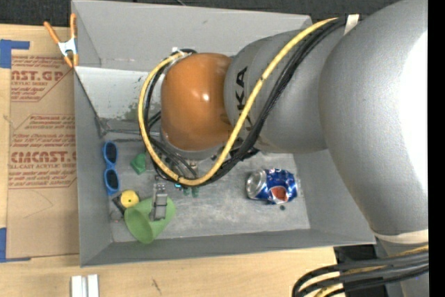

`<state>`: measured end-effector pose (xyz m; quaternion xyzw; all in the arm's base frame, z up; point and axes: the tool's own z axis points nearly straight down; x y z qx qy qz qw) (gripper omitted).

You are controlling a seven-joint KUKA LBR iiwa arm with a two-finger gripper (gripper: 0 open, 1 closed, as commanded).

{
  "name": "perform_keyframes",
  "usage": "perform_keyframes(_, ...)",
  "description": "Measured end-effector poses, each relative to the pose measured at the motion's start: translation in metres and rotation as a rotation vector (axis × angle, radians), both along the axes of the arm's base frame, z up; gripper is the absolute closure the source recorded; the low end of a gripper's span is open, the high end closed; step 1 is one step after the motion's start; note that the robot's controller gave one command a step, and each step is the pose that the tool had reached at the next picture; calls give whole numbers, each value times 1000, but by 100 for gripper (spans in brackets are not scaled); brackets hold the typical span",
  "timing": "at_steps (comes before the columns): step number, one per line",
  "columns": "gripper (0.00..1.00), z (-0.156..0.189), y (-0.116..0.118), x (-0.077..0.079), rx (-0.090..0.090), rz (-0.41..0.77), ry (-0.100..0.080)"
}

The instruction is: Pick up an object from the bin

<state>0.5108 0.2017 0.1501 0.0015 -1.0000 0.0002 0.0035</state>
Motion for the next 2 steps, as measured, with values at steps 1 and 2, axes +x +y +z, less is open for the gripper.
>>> perform_keyframes(1,0,-80,-58,-26,2,130,-11)
perform_keyframes(2,0,-80,7,-23,4,190,-13)
